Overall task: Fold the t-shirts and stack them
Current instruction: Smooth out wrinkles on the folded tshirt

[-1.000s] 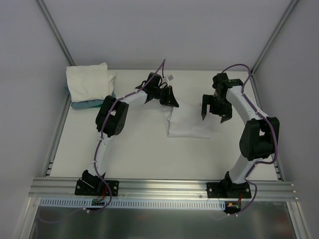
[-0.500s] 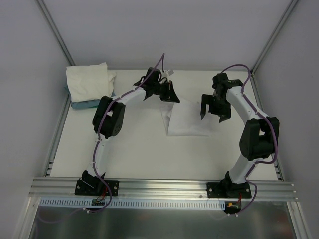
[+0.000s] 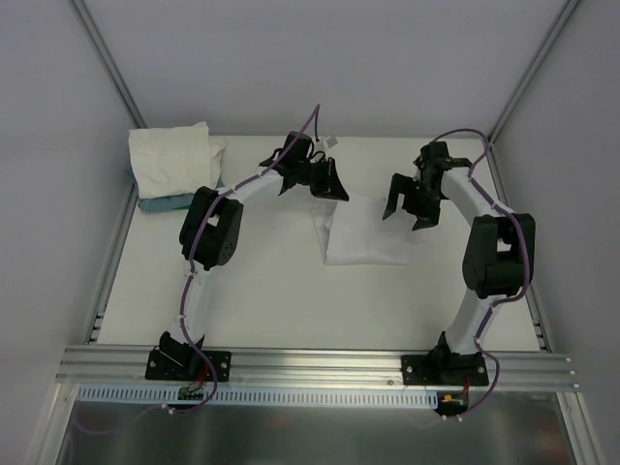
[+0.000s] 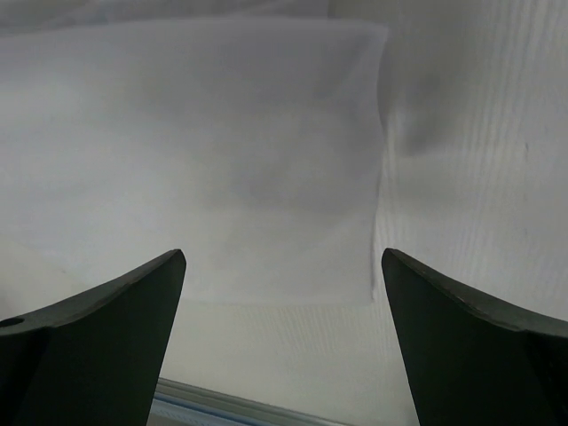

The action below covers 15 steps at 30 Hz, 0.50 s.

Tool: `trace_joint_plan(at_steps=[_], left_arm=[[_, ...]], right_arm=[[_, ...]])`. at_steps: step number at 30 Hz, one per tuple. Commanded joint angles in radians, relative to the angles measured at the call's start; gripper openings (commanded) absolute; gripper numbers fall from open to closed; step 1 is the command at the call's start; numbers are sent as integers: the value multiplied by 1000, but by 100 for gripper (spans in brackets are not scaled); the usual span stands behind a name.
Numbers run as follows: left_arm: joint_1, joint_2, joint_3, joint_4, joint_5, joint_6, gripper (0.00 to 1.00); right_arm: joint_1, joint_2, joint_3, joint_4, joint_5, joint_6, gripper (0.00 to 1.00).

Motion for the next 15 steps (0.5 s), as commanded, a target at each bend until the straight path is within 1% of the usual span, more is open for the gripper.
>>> trace_joint_plan(at_steps=[1,5,7,11,15], left_arm=[[3,-48,-5,-3,29,14,0],[3,-51,-22,-4,29,14,0],[5,-54,-26,-3,31,14,0],[5,-56,-29,-7,29,16,0],[6,-48,-19,-13,31,14,0]], right_arm=[[-43,84,17,207,-201,64,100],[-88,156,45,324,-293,136,100],[-103,180,66,346,-306,148,100],[-110,228,170,303,-289,115,100],[-122,231,195,283,-280,112,99]])
